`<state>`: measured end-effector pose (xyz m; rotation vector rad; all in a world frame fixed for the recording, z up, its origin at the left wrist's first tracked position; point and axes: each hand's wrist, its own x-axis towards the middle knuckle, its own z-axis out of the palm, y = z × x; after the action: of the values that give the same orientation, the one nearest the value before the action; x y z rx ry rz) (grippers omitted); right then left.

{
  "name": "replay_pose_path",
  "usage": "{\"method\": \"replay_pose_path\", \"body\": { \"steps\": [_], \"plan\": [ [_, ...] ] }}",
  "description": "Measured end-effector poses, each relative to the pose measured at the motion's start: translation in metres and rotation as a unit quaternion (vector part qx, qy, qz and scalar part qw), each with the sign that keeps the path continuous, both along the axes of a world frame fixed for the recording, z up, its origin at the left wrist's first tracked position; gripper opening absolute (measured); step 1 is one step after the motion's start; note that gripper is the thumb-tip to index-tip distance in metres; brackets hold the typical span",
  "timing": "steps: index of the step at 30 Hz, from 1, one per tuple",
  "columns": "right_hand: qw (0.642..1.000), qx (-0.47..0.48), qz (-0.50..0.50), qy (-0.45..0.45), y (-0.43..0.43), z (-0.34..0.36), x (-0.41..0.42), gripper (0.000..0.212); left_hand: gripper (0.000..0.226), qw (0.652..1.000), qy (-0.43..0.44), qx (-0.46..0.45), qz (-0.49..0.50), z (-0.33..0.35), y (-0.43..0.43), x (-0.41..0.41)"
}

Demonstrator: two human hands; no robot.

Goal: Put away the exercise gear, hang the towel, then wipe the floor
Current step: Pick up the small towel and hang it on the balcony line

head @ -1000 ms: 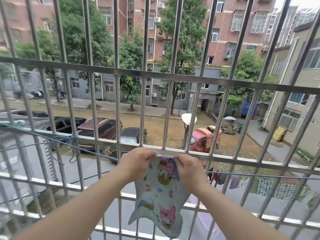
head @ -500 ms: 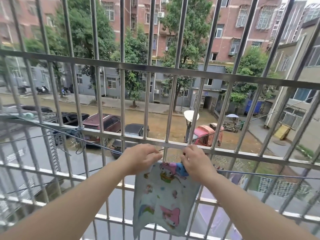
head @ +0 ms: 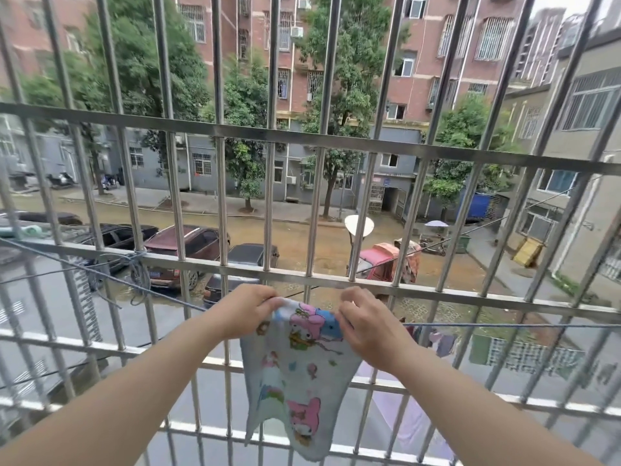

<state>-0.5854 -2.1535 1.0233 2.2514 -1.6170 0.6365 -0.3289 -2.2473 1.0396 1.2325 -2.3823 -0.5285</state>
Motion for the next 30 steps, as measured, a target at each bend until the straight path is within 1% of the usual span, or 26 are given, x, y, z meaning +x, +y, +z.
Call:
{"method": "replay_pose_path", "body": {
  "steps": [3,5,7,10,12,14,15,16,17,18,21,24,26,28,30],
  "plan": [
    [0.997,0.051,-0.025,-0.042,-0.004,-0.004,0.001,0.024,0.028,1.000,-0.007,0.002,0.020,0.001,0.001,-0.002],
    [0.985,0.089,-0.081,-0.122,-0.005,0.002,0.005,0.022,0.032,1.000,0.021,0.019,0.009,-0.001,0.004,0.000],
    [0.963,0.125,-0.147,-0.191,-0.008,0.010,0.008,0.021,0.042,0.999,0.024,0.035,-0.019,-0.003,0.008,0.003],
    [0.963,0.133,-0.167,-0.165,-0.010,0.016,0.012,0.021,0.051,0.997,0.030,0.062,-0.038,-0.006,0.014,0.008],
    [0.973,0.112,-0.147,-0.137,-0.005,0.019,0.014,0.029,0.042,0.997,0.029,0.057,-0.033,-0.006,0.018,0.009],
    [0.990,0.057,-0.115,-0.062,0.003,0.022,0.014,0.037,0.032,0.998,0.027,0.055,-0.025,-0.005,0.020,0.010],
    [0.995,0.037,-0.095,-0.018,0.006,0.023,0.012,0.038,0.031,0.998,0.025,0.056,-0.020,-0.003,0.021,0.010],
    [0.997,0.030,-0.076,0.008,0.010,0.024,0.010,0.038,0.032,0.998,0.025,0.055,-0.012,-0.001,0.022,0.010],
    [0.997,0.039,-0.064,0.015,0.013,0.024,0.006,0.037,0.034,0.998,0.024,0.053,-0.004,-0.001,0.021,0.010],
    [0.997,0.056,-0.054,0.005,0.016,0.025,0.004,0.034,0.035,0.999,0.022,0.049,0.006,-0.001,0.020,0.010],
    [0.990,0.111,-0.051,-0.071,0.018,0.025,-0.001,0.022,0.037,0.999,0.006,0.034,0.040,-0.001,0.020,0.007],
    [0.977,0.152,-0.074,-0.134,0.015,0.024,-0.003,0.021,0.033,0.999,0.003,0.025,0.038,0.000,0.024,0.006],
    [0.971,0.165,-0.098,-0.143,0.012,0.023,-0.006,0.019,0.027,0.997,0.043,0.059,0.025,0.002,0.029,0.007],
    [0.968,0.153,-0.116,-0.161,0.011,0.019,-0.008,0.018,0.023,0.991,0.084,0.107,-0.007,0.003,0.029,0.012],
    [0.964,0.143,-0.119,-0.190,0.011,0.018,-0.009,0.018,0.018,0.984,0.103,0.141,-0.043,0.003,0.028,0.017]
  ]
}}
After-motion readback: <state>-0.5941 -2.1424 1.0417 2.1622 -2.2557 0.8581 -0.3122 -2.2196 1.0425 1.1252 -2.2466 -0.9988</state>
